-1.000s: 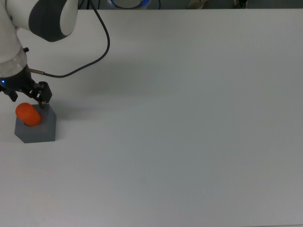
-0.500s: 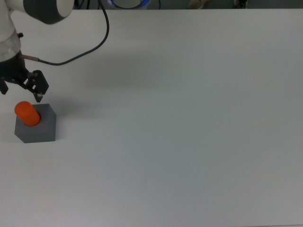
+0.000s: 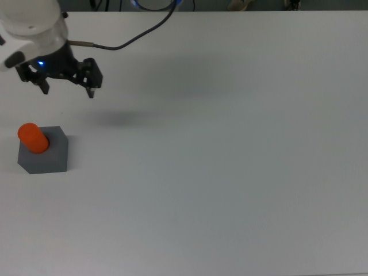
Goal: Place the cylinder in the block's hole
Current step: 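Open the gripper to release the cylinder in the hole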
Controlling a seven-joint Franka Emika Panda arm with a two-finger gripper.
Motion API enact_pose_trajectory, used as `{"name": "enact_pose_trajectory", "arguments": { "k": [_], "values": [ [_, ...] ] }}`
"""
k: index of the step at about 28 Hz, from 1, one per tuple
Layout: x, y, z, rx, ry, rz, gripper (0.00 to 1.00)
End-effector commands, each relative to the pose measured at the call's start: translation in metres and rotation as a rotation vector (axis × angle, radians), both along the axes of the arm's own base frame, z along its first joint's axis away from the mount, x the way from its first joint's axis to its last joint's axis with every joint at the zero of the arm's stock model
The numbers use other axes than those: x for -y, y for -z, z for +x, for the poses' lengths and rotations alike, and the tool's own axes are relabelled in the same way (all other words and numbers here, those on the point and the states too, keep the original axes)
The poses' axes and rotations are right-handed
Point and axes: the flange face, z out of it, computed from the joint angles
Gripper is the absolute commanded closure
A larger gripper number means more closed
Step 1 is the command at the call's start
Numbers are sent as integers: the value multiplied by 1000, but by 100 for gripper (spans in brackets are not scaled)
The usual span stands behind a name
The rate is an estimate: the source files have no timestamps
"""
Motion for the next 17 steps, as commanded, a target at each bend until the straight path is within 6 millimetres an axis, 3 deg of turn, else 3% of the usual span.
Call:
{"name": "enact_pose_trajectory", "arguments": {
  "k": [1,8,17],
  "values": [
    [-25,0,-1,-38,-48,-16,0],
    [-58,-2,2,-40,-101,-23,0],
    [-63,-1,-1,-66,-105,-24,0]
  ]
}}
